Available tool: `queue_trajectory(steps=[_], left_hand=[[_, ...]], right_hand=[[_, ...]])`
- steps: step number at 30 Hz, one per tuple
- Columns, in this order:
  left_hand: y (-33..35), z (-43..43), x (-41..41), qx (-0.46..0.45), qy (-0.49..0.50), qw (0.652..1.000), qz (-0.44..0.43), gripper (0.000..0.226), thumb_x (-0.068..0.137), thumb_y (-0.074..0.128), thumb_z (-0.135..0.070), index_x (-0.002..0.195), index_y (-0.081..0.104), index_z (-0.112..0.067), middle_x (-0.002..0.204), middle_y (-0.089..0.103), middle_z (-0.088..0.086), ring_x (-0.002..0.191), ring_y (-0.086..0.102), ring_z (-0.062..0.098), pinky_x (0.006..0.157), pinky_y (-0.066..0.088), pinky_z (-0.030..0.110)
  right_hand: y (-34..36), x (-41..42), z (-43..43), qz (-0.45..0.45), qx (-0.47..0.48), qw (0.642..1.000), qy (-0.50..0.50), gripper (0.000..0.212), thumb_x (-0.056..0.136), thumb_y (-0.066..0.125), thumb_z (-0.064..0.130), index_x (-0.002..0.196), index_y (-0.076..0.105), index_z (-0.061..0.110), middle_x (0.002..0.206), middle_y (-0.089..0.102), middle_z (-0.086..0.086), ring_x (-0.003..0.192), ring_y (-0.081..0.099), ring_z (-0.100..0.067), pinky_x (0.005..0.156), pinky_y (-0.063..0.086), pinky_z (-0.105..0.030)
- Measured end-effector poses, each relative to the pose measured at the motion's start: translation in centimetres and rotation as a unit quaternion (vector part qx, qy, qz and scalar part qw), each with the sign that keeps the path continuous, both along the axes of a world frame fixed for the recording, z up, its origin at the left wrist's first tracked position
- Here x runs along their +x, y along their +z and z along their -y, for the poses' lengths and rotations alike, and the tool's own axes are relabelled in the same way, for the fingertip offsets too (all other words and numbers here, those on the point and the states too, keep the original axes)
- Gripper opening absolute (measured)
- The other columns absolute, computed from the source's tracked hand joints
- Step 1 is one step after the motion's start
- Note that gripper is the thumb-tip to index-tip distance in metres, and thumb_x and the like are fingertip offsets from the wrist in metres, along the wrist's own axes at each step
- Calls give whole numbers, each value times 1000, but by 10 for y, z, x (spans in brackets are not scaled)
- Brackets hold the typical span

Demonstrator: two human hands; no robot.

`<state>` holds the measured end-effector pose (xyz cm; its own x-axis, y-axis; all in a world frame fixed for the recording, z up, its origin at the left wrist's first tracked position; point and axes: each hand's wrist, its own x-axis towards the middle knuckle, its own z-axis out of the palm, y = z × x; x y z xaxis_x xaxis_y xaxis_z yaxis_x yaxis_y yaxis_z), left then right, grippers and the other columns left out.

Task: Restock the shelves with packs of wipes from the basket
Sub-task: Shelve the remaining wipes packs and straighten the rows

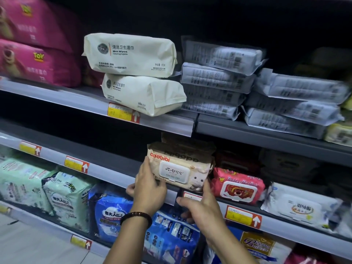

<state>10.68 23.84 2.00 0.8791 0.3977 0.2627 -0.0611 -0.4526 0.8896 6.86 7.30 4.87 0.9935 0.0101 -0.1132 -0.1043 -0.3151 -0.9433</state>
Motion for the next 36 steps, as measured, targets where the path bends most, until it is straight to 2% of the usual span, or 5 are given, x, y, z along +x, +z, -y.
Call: queue_trajectory(steps=[4,9,18,26,36], left_hand=[[6,2,-5,10,0,1000,-12,85,89,67,-14,161,25,-27,148,44,-8,144,43,21,110,27,42],[20,5,-30,-14,17,1000,8,73,92,72,-21,152,38,-43,139,50,-15,132,53,14,112,40,56],[131,-49,-66,-107,-8,985,137,55,89,83,-22,132,51,-35,139,54,-6,121,58,0,103,51,32],[244,-145,-22,-182,-27,982,43,75,84,83,-3,145,41,-15,123,70,12,85,73,26,63,60,34],[244,-161,8,-197,-100,974,54,38,92,77,-46,117,71,-18,100,77,1,75,65,20,74,58,39]], right_hand=[[21,-8,10,-69,-13,996,47,124,63,84,39,164,13,47,128,69,-1,81,80,-28,68,64,-38],[55,-19,20,-9,-166,984,59,79,77,79,37,150,49,31,133,67,11,113,70,-16,99,57,-38],[183,-47,-14,196,-190,959,77,44,90,75,37,132,62,34,124,70,11,99,69,-9,86,50,-24],[222,-23,-73,127,-34,987,90,104,60,78,48,155,39,38,136,62,8,111,70,-19,92,63,-47],[220,-12,-115,121,4,984,130,140,39,86,55,162,21,43,149,50,9,124,65,-19,100,60,-42]])
